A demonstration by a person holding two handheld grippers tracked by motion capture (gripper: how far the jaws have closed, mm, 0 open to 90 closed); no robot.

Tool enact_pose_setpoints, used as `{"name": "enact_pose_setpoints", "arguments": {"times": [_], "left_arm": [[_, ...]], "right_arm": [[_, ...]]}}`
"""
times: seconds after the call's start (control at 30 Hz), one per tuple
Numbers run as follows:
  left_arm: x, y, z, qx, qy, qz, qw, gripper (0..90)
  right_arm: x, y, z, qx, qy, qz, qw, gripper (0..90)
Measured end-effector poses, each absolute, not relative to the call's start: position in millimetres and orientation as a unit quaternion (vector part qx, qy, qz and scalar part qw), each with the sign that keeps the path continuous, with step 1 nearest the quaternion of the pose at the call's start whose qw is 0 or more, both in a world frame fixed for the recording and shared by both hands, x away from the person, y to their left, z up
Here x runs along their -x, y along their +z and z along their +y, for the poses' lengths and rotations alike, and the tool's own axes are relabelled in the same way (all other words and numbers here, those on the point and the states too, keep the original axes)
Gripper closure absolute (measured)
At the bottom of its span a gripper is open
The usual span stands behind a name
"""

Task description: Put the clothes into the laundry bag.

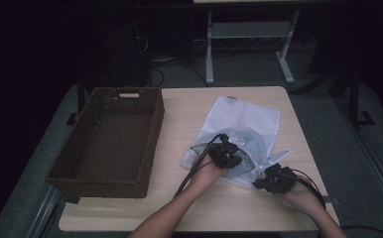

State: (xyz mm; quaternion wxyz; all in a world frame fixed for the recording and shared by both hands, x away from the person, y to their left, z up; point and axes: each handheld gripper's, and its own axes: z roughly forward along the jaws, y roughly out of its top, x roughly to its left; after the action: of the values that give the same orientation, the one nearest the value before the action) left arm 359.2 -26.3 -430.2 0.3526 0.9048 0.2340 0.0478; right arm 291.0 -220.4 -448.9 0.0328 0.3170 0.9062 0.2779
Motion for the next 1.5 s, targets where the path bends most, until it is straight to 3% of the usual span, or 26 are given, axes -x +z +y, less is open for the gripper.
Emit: {"name": "enact_pose_setpoints", "arguments": {"times": [0.53,0.7,0.73,0.8,0.93,1.1,1.23,1.5], "left_arm": [[-393.6,-440.6,-26.6,-0.889,0.093,0.281,0.351,89.9],[-392.1,-438.5,-20.1,-0.882,0.063,0.280,0.373,89.7],[-390.4,-436.7,-17.2,-0.882,0.060,0.278,0.376,89.7],[-387.5,-432.3,-9.6,-0.884,0.056,0.271,0.376,89.7],[-379.6,-423.6,10.3,-0.886,0.049,0.261,0.380,89.7],[-369.5,-422.1,33.5,-0.893,0.056,0.256,0.367,89.7],[-366.3,-426.7,48.9,-0.892,0.054,0.266,0.361,89.7],[-368.0,-429.7,59.4,-0.889,0.052,0.276,0.361,89.7]], "right_arm": [[-290.5,-448.5,-221.3,-0.308,0.273,0.911,0.032,89.3],[-291.7,-449.7,-224.2,-0.311,0.276,0.908,0.036,88.3],[-291.7,-449.2,-225.1,-0.312,0.281,0.907,0.038,87.1],[-290.7,-445.5,-226.4,-0.313,0.292,0.903,0.045,74.1],[-286.0,-428.2,-226.1,-0.309,0.323,0.891,0.082,59.9],[-280.8,-411.2,-214.2,-0.282,0.362,0.881,0.118,55.9],[-288.9,-410.4,-197.5,-0.272,0.372,0.882,0.098,55.1],[-319.1,-444.7,-150.5,-0.254,0.336,0.904,0.066,60.1]]}}
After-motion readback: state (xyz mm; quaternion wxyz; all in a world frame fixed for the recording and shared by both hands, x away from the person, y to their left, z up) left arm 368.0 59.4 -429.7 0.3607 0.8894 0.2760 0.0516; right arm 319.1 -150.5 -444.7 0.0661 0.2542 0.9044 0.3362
